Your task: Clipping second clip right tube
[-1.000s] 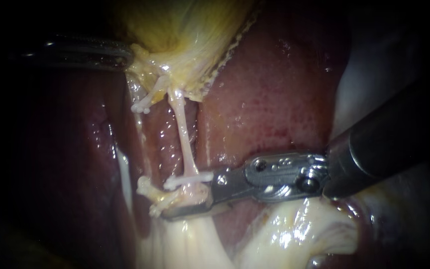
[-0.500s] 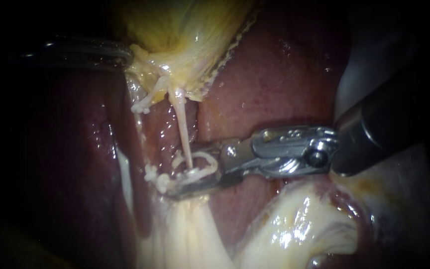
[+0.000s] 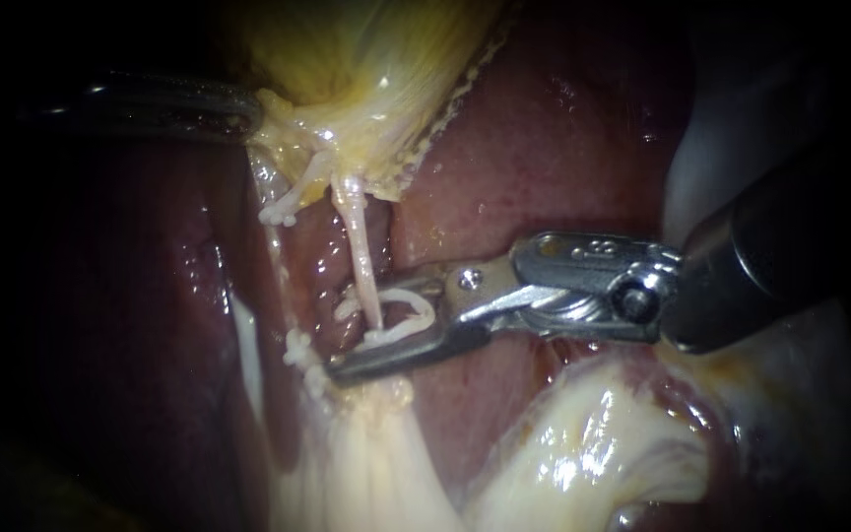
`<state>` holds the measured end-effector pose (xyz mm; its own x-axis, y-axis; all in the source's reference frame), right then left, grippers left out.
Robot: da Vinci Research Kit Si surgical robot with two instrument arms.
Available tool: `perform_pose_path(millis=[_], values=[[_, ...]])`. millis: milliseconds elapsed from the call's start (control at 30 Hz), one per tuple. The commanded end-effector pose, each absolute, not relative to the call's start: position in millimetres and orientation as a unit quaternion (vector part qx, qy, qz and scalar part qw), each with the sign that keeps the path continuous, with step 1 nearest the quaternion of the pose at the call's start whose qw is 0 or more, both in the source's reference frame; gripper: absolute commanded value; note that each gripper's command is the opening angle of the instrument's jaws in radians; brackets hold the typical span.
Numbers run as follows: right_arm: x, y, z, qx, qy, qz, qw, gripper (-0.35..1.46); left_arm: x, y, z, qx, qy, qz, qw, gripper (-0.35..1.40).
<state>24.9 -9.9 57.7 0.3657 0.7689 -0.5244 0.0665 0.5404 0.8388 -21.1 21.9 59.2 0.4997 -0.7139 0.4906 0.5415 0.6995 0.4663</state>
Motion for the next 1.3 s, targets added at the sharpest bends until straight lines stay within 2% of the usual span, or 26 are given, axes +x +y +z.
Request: perform_pose_path(millis=[33, 233, 533, 833, 1200, 1300], values=[[24.9, -9.9, 57.4, 0.425, 0.510, 0.250, 0.704, 0.50, -21.1, 21.9, 59.2, 0.126, -0.340, -0.366, 0.857, -0.35], [25.0, -10.2, 57.0, 0.462, 0.513, 0.273, 0.669, 0.50, -21.1, 21.9, 59.2, 0.126, -0.340, -0.366, 0.857, -0.35], [24.5, -10.3, 56.9, 0.478, 0.504, 0.282, 0.662, 0.45, -21.1, 21.9, 59.2, 0.126, -0.340, -0.366, 0.857, -0.35], [24.2, -10.1, 57.6, 0.481, 0.501, 0.284, 0.661, 0.19, -21.1, 21.9, 59.2, 0.127, -0.341, -0.363, 0.858, -0.35], [24.1, -10.0, 57.6, 0.493, 0.497, 0.273, 0.660, -0.28, -21.1, 21.9, 59.2, 0.127, -0.341, -0.363, 0.858, -0.35], [24.2, -10.0, 57.6, 0.497, 0.496, 0.267, 0.660, -0.35, -21.1, 21.9, 59.2, 0.127, -0.341, -0.363, 0.858, -0.35]])
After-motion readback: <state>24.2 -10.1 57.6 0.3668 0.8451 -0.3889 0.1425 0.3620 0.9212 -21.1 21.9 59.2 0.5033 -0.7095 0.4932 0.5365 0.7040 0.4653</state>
